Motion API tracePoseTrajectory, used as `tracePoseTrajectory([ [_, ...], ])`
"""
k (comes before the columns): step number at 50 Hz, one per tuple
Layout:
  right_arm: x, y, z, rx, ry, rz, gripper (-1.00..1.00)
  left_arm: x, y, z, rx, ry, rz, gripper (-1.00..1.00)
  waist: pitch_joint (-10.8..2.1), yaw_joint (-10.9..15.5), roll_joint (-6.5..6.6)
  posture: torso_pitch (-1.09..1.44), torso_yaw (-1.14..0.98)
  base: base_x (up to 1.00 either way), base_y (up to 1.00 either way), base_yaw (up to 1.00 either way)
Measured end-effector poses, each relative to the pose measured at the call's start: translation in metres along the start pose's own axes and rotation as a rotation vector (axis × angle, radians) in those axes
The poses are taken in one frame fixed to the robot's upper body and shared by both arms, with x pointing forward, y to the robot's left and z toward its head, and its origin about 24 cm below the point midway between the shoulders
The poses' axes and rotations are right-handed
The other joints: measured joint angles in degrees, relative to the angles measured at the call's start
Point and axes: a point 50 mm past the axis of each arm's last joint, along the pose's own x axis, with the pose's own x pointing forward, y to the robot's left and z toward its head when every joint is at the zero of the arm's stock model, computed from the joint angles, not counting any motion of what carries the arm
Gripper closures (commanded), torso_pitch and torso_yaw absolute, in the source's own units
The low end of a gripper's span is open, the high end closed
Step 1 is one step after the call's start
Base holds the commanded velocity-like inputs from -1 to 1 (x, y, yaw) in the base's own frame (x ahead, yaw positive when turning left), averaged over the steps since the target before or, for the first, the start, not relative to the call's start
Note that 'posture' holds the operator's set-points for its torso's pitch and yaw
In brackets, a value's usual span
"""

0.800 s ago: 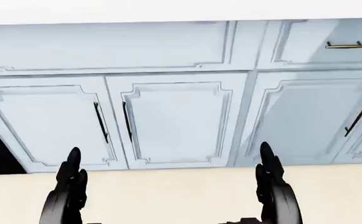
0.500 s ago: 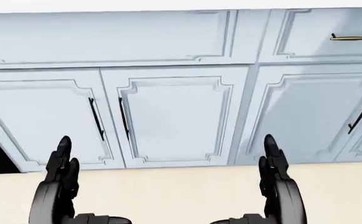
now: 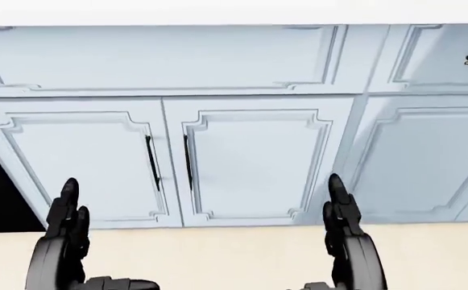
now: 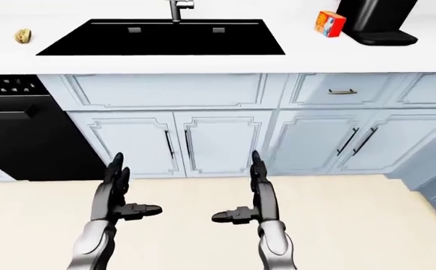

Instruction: Turn the sink spout to the right.

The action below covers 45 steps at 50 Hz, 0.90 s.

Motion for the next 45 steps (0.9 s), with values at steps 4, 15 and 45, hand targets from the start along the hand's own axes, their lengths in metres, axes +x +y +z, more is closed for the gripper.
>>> tracePoseTrajectory([
  [4,0.001,-0.006,0.004,-0.002,-0.015,-0.017,-1.00,0.002,0.000,0.001,-0.001,0.001,0.000,-1.00,-0.38,0.71,-2.61,0.00,0.00,0.00,0.00,0.00],
  [15,0.030,-0.076,0.089,-0.031,-0.055,-0.154,-1.00,0.082,0.025,0.087,0.003,0.004,0.041,-1.00,-1.68,0.18,-2.46,0.00,0.00,0.00,0.00,0.00],
  [45,0.078,-0.127,0.212,-0.065,0.026,-0.179,-1.00,0.146,0.031,0.207,0.088,-0.109,0.130,-1.00,-1.65,0.72,-5.04,0.00,0.00,0.28,0.00,0.00],
])
